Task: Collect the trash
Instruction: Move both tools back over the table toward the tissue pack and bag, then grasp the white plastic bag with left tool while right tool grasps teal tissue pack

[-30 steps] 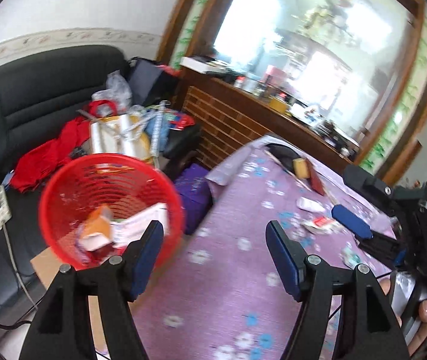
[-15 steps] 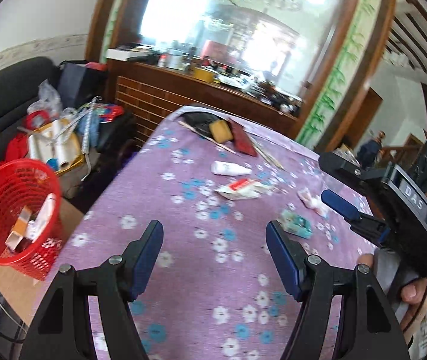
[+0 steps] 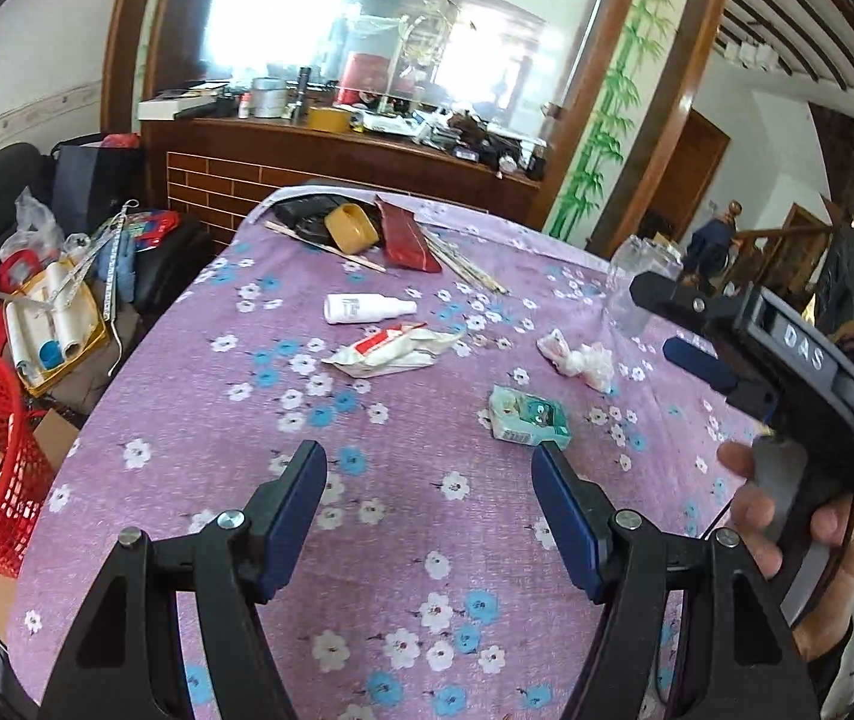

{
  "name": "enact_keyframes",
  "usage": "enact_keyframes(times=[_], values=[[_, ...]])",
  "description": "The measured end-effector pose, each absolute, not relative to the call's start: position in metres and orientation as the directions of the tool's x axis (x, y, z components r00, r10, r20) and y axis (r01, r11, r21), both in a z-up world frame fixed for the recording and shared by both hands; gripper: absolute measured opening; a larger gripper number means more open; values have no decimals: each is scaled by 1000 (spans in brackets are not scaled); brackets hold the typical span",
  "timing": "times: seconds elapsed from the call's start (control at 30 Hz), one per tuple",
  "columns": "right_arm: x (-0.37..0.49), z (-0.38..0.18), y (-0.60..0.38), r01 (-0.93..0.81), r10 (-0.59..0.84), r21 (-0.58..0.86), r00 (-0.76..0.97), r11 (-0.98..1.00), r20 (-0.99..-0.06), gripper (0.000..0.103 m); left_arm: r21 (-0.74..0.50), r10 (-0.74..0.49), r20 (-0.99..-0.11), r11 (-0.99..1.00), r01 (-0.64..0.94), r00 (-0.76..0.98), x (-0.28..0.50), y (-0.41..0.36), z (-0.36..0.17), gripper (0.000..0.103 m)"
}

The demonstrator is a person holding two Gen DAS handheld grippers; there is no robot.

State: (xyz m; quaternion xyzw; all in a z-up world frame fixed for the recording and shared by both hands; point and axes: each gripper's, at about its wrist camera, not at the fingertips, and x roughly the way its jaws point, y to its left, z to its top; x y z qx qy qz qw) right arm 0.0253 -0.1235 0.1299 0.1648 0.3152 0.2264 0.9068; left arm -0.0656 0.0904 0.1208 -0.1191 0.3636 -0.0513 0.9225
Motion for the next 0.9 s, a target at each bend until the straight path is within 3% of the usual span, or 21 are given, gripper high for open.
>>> enact_keyframes(times=[0.47,0.63,0.83,0.9], values=[[96,51,-175,-155,551,586,588,795,-592,95,-197,-159,-719,980,21,676,0,81,94,71],[108,30,-181,-135,547,588,572,798,-611,94,-103,-94,-738,994,27,668,43,82,76,71],[119,9,-164,-132,525,545,525,828,-670,78,13,-22,-772,999,51,635,91,80,41,71],[121,5,-160,-126,508,526,519,841,-687,64,60,8,-779,996,61,627,104,78,30,71]])
